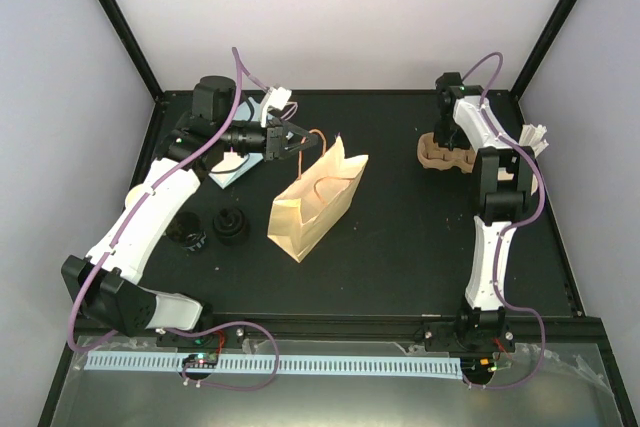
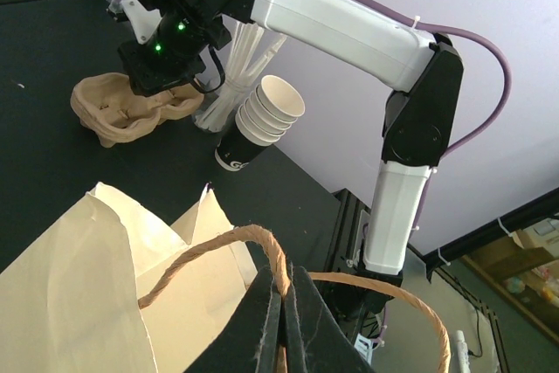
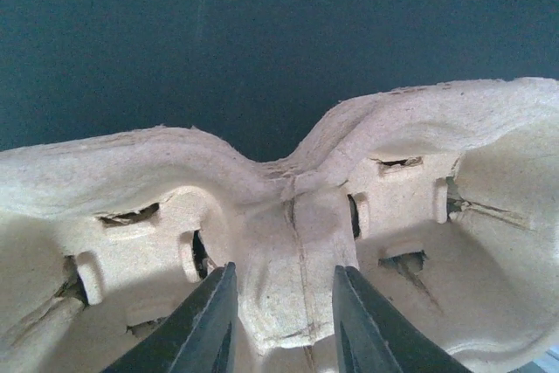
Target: Pack the takeout coffee
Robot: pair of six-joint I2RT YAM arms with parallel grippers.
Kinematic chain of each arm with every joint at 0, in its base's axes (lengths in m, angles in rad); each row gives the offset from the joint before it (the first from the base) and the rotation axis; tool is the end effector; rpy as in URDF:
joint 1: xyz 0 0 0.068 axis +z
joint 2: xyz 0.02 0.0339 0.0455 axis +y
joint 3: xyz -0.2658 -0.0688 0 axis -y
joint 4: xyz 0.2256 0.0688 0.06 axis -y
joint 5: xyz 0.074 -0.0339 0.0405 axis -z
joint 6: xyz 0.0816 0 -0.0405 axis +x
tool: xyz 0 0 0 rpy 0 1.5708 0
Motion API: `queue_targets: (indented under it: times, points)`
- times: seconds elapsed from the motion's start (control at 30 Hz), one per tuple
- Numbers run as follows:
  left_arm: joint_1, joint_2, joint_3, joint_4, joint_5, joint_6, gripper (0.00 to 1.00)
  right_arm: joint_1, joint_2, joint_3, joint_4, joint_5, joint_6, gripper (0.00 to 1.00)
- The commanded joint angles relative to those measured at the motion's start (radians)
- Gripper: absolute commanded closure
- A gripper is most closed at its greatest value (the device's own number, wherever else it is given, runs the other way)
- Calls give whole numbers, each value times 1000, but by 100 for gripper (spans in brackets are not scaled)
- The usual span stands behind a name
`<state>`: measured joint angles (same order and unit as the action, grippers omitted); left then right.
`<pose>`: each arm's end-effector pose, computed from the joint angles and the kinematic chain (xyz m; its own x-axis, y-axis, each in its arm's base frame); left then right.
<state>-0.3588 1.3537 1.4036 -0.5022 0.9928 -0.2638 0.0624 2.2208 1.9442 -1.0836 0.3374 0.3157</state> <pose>0.2492 -0.1664 0.3924 -0.6290 0.0837 -0.7729 0.7595 0.2785 -0.5879 0.4467 0.0008 0.1735 -0.9246 0.2358 -0.2992 0.3127 0.9183 -0.2428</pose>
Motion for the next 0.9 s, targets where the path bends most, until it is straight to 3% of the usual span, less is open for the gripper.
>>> queue_targets:
  times: [0.0,0.13,0.17,0.23,0.3,0.87]
  points:
    - [4,-34,20,1,14,15,98,7,-57,16,-10,7,1,69]
    - [5,-33,21,0,16,15,99,8,-66,23,-18,10,-1,69]
    - [4,-35,22,0,15,15,98,8,-66,23,-17,18,0,65]
    - [4,-36,22,-1,15,15,98,7,-59,27,-24,44,3,41]
    - [4,-36,21,-1,15,17,98,4,-49,27,-26,52,1,32]
    - [5,-37,19,-9,14,24,99,-20,16,-6,19,-26,-3,36]
